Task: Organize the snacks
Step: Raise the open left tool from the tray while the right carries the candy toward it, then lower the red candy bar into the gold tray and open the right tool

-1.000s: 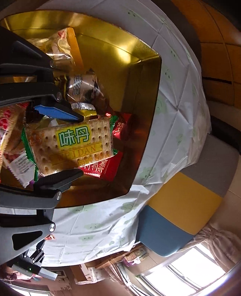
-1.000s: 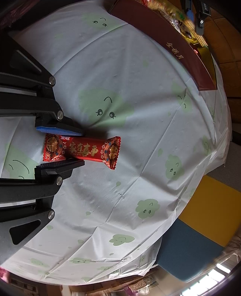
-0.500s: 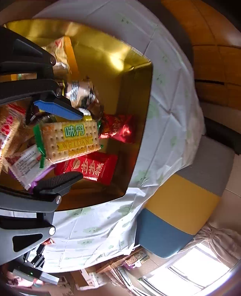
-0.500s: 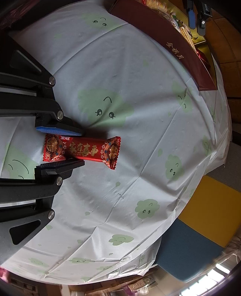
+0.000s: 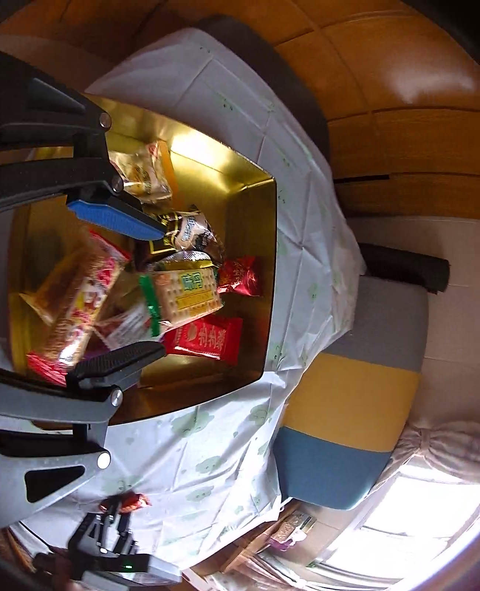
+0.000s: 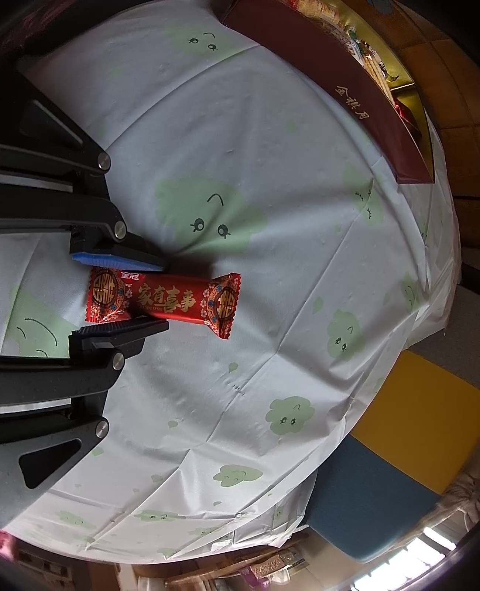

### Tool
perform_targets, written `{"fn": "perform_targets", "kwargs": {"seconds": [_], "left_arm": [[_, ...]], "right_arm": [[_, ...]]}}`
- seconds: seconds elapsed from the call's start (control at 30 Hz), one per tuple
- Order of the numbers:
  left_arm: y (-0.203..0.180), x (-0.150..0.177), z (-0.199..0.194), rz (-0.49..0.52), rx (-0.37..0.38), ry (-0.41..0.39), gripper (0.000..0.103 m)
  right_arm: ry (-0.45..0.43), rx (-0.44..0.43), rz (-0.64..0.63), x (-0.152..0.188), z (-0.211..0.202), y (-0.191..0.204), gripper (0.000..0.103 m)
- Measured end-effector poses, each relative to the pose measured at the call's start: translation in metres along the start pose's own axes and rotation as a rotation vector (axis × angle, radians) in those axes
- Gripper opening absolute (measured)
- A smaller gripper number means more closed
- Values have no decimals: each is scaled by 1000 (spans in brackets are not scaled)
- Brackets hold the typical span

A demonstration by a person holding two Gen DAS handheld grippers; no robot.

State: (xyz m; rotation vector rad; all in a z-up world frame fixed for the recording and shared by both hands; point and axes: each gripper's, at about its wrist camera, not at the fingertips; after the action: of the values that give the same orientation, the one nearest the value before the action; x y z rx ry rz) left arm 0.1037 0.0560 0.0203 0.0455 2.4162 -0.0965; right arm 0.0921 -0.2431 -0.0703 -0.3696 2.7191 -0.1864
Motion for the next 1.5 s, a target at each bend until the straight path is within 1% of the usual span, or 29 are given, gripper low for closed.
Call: {"fn": "perform_targets", "kwargs": {"seconds": [0.23,0.4,0.6,0.83,1.03,1.2,1.3,1.4,1.5], "left_arm": [[-6,19,-15,33,-24,-12,58],[-2,28,-18,23,-32,-9,58],[6,34,-18,22,-58,-15,58],[17,38,-16,4,-73,-14,58],[26,40,-17,-19,-76,-23,58],[38,37,-22,-44,-106,-55,57],[44,35,-22,-62,-120,-60,58],[49,35,-21,-75,-128,-60,58],[52,35,-20,-81,-132,-60,58]], "right_arm": [[-3,-4,7,1,0,-1,24],[-4,-13,19,2,0,-4,24],[-1,-31,44,3,2,-11,24],[37,5,33,-6,3,-9,24],[74,17,85,-15,2,-11,22],[40,-37,139,-31,-13,-13,22],[-15,-97,160,-52,-31,-5,22],[-79,-179,153,-76,-54,19,22],[-133,-257,117,-103,-72,50,22]]}}
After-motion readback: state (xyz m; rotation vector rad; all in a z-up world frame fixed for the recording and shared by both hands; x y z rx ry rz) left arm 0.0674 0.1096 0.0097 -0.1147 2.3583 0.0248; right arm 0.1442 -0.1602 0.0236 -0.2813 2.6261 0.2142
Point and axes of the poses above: each gripper's, at about its wrist camera, not at the fingertips, and z roughly the way its jaws point, y to its left, x to its underside, and after that the axes turned 3 degrees about z, right-handed
